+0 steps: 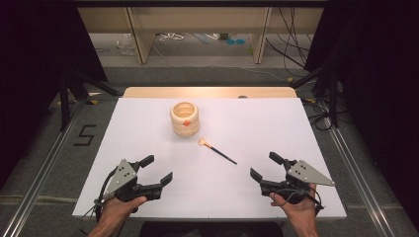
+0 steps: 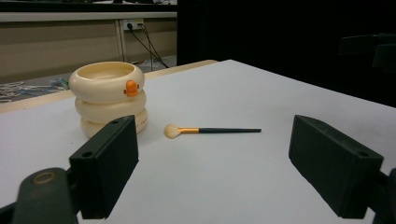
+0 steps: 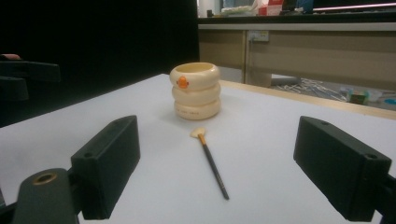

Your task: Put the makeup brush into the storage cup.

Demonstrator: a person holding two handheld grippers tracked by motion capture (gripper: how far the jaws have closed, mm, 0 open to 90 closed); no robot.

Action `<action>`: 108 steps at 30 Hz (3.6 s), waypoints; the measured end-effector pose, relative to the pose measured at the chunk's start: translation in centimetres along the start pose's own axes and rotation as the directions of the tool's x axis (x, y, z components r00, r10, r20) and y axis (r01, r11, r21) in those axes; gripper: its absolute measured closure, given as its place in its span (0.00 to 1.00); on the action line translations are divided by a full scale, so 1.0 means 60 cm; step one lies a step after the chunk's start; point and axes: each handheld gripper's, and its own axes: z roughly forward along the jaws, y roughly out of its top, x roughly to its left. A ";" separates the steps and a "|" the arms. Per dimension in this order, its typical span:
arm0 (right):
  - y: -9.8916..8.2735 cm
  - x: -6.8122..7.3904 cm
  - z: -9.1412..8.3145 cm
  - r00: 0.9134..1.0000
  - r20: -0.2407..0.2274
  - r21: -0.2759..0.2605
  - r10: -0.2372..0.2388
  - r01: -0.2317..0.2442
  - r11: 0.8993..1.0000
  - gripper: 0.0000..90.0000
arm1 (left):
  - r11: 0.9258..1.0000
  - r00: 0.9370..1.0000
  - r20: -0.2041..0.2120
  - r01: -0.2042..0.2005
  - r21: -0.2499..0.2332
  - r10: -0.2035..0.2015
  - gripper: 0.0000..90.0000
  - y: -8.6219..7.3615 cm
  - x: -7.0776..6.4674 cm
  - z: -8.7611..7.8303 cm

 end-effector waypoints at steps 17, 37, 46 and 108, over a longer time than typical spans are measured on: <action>0.004 0.005 0.010 0.999 -0.028 0.055 -0.040 0.041 0.998 0.17 | 1.000 1.000 -0.006 0.017 0.005 -0.017 0.17 -0.001 0.000 0.000; 0.025 -0.004 0.032 0.994 -0.047 0.236 -0.100 0.108 0.966 0.20 | 1.000 1.000 0.000 -0.002 0.008 0.002 0.17 0.000 0.002 0.000; 0.050 -0.003 0.059 0.986 -0.069 0.267 -0.153 0.166 0.949 0.22 | 1.000 1.000 -0.002 0.000 0.008 0.000 0.17 -0.001 0.003 0.000; 0.081 -0.017 0.338 0.959 -0.234 0.753 -0.162 0.284 0.594 0.36 | 0.999 0.999 -0.021 0.028 0.032 -0.028 0.17 -0.002 0.008 0.000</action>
